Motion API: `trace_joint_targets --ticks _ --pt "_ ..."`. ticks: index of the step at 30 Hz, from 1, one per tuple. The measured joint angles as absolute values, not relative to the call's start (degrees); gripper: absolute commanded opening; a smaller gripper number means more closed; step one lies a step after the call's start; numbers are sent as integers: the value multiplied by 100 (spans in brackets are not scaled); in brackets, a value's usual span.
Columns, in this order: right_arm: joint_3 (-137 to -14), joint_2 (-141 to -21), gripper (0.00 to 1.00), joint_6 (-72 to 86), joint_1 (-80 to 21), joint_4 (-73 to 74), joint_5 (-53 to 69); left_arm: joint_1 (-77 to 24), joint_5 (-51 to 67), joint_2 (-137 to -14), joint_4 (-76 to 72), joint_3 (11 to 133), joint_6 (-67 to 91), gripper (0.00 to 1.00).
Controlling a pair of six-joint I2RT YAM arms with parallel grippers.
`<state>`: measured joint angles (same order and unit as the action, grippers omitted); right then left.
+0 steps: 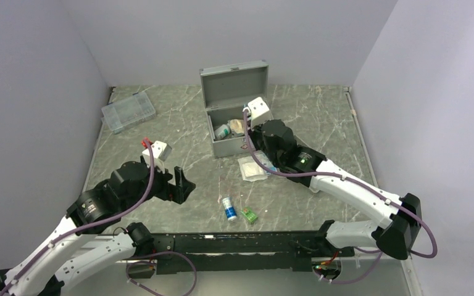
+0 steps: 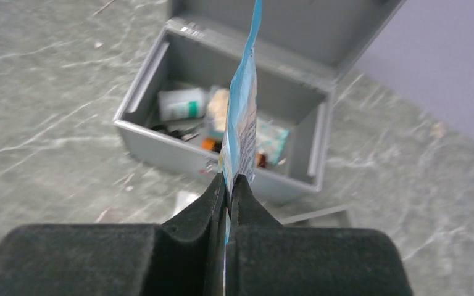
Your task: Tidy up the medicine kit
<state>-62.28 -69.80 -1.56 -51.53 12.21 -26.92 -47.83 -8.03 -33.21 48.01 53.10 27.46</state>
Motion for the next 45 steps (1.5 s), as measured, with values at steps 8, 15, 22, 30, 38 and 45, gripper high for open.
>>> trace_joint_targets --ticks 8,15,22,30,38,45 --pt "-6654 -7531 0 -1903 -4307 480 -2010 -4783 -784 -3026 4764 4941 2359 99" --pt "-7699 -8646 0 -2943 -3854 980 -1194 -4783 -779 -2646 4698 4630 2209 99" --pt "-8423 -9255 0 -3931 -3588 1920 -390 -4783 -799 -2342 4646 4528 2211 99" --pt "-9030 -9959 0 -4919 -3479 2786 14 -4783 -799 -2161 4615 4506 2213 99" --pt "-9188 -10468 0 -5577 -3481 3343 178 -4783 -803 -2150 4613 4495 2213 99" --pt "-9188 -10825 0 -5787 -3483 3107 32 -4783 -803 -2082 4613 4488 2213 99"
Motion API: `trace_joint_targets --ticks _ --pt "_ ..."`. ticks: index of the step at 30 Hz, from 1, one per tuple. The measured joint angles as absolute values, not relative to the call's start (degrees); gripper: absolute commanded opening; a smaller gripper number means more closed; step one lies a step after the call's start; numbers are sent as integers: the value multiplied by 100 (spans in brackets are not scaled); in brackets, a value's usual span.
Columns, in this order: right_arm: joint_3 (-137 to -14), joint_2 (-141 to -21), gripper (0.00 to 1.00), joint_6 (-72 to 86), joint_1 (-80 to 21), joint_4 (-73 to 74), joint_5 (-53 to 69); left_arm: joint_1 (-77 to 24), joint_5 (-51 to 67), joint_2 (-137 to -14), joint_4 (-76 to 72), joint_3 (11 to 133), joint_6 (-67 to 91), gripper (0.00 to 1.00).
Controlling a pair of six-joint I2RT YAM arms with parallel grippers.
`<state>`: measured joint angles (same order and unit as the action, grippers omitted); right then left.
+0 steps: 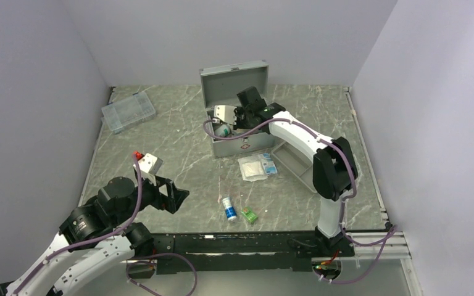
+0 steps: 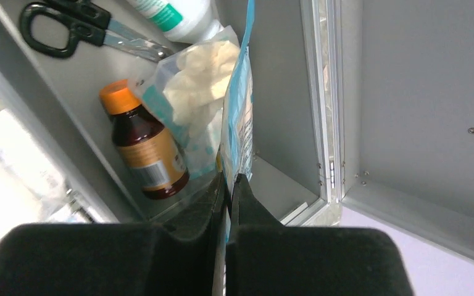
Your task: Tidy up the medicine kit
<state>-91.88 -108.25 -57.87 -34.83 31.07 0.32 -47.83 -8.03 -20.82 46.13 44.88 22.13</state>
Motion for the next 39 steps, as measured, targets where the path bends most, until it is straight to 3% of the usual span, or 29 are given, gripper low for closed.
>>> trace_joint_targets --ticks 5,19,29,39 --pt "-9185 -11135 0 -5839 -3485 2694 -193 -4783 -808 -2034 4613 4482 2215 99" --pt "-9183 -11301 35 -5669 -3492 2327 -252 -4783 -858 -2034 4613 4466 2215 99" --pt "-8875 -10986 39 -5260 -3509 2217 -150 -4783 -888 -2034 4613 4466 2217 99" --pt "-8121 -9334 44 -4320 -3562 2036 228 -4783 -888 -2034 4613 4466 2215 99"
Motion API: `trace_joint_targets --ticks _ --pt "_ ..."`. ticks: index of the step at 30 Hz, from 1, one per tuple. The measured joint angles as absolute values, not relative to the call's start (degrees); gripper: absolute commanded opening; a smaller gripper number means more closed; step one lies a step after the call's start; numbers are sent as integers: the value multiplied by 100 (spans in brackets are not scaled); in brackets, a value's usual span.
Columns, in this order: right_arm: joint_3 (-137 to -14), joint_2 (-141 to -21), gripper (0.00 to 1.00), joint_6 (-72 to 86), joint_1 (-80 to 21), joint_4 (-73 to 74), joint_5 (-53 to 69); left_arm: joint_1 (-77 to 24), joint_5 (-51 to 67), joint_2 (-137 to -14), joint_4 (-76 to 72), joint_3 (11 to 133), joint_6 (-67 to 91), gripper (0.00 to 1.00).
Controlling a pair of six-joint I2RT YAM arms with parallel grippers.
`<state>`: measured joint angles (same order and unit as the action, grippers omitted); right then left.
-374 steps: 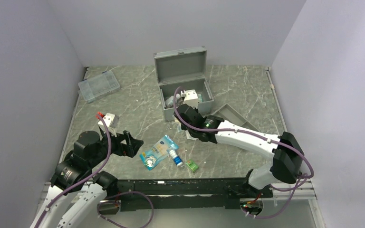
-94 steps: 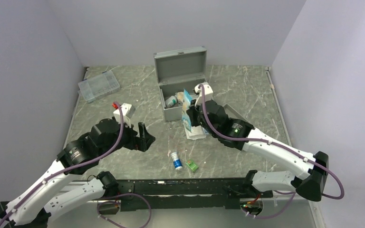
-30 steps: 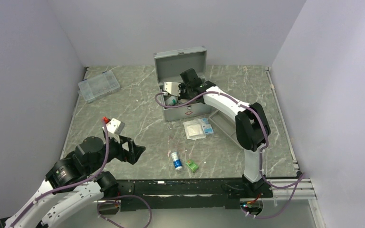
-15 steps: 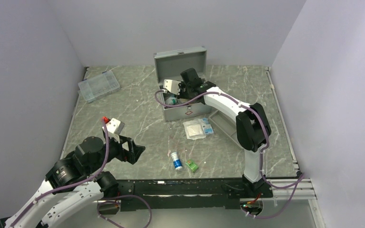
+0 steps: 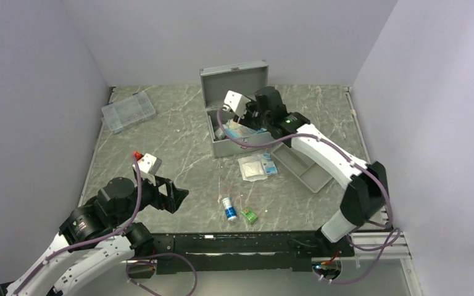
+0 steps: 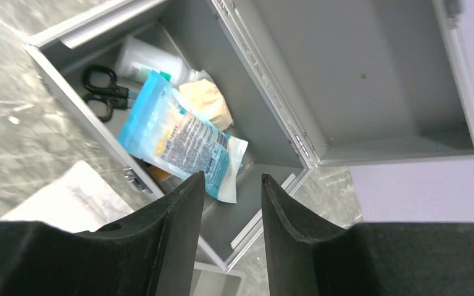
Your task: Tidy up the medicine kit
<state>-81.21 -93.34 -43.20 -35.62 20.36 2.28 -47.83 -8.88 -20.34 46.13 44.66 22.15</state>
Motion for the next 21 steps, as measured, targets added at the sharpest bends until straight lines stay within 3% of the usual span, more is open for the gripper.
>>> trace_joint_targets --ticks 2,3,13,21 --pt "-7933 -8965 97 -4058 -3568 1951 320 -4783 -886 -2034 4613 4466 2215 99" --pt "-7854 -8781 100 -3865 -3573 1931 355 -4783 -886 -2034 4613 4466 2215 99" --pt "-7072 -7336 100 -2211 -3573 1647 701 -4783 -886 -2036 4613 4466 2215 99" --pt "-6589 -6514 100 -117 -3503 1686 -462 -4783 -869 -2078 4613 4466 2217 99"
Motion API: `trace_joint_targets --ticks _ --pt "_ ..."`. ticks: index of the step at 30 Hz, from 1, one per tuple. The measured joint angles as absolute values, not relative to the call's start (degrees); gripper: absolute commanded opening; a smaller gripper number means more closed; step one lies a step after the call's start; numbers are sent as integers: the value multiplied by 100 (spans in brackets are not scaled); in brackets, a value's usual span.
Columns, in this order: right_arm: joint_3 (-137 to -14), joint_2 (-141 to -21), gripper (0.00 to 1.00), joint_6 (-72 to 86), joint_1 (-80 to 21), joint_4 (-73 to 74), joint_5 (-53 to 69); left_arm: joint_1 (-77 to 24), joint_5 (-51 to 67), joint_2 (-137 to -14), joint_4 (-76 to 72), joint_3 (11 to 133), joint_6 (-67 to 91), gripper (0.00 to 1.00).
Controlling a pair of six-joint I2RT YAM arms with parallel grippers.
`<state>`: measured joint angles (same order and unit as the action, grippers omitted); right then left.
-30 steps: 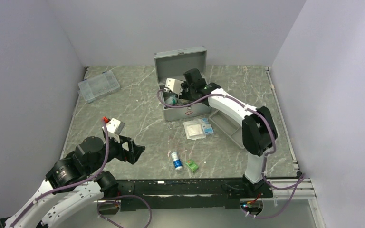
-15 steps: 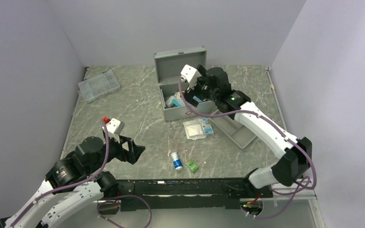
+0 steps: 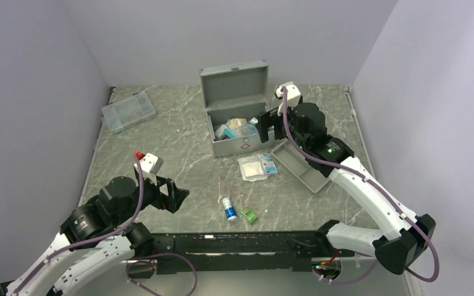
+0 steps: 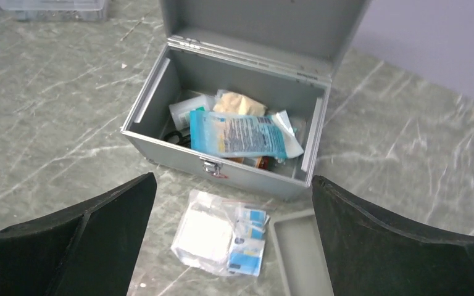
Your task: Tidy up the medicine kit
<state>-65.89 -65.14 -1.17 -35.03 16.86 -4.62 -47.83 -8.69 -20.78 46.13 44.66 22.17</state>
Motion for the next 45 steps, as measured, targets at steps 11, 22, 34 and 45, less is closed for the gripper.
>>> trace_joint_targets --ticks 11,22,34,45 --pt "-6029 -6099 100 1555 -3481 3004 -904 -4783 -882 -2307 4617 4466 2279 99" --pt "-5446 -6532 82 2397 -3479 3463 -1315 -4783 -891 -2447 4619 4464 2338 99" --pt "-5345 -7706 60 2788 -2808 3085 -1586 -4783 -891 -2462 4622 4464 2340 99" --pt "-5345 -8468 45 2718 -2421 2840 -1490 -4783 -891 -2458 4619 4464 2340 99"
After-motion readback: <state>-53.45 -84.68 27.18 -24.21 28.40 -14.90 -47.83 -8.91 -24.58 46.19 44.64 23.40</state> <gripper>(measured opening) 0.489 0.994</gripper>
